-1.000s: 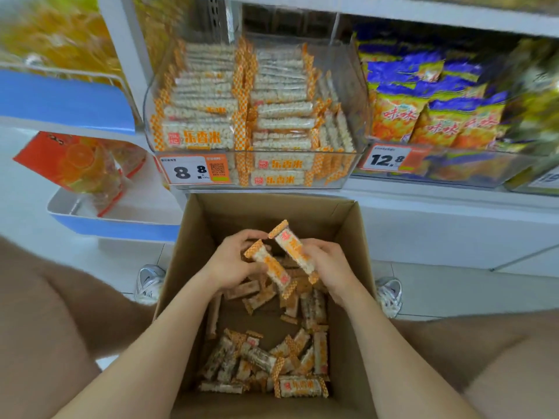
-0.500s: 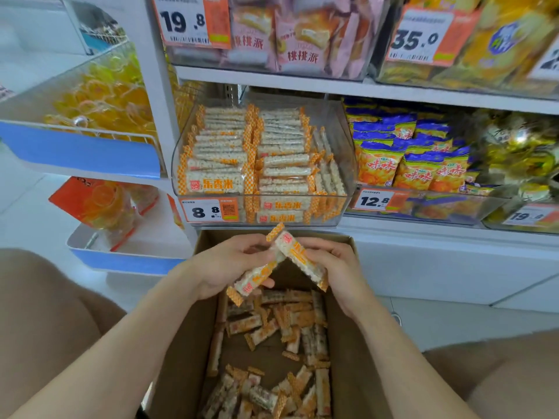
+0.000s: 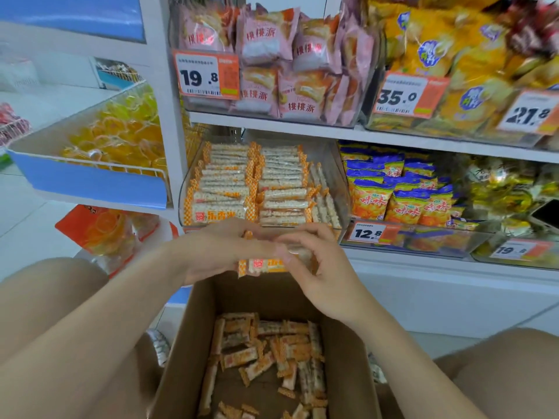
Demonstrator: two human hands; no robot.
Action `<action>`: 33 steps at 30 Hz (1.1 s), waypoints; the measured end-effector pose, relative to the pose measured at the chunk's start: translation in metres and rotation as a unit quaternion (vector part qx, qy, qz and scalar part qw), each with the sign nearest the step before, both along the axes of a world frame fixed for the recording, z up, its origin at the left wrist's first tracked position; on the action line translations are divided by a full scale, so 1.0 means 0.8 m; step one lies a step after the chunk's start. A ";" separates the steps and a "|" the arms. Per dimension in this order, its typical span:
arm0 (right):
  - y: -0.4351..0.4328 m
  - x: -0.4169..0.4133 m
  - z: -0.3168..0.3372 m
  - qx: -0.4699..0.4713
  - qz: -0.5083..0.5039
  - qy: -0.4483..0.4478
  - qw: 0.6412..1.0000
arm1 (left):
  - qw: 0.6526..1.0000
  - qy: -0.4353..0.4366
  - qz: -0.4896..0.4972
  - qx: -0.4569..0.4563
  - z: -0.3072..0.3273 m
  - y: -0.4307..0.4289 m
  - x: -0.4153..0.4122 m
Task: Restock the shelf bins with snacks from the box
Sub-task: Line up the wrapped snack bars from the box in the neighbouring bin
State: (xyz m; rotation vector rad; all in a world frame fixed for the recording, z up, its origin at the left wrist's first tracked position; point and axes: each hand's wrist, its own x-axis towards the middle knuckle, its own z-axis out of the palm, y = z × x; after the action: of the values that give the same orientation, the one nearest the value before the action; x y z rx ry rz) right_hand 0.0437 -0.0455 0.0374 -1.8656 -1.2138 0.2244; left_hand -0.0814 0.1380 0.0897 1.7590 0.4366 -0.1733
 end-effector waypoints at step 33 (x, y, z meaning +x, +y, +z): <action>0.107 0.146 0.034 -0.279 -0.025 -0.245 0.928 | 0.824 -0.048 -0.013 0.565 0.017 0.092 0.122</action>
State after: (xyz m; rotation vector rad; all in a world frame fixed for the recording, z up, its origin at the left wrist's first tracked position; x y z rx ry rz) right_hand 0.1604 0.0404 0.0648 -2.5528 -1.5442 0.0747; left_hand 0.0164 0.2112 0.1036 2.9308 0.4749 0.2199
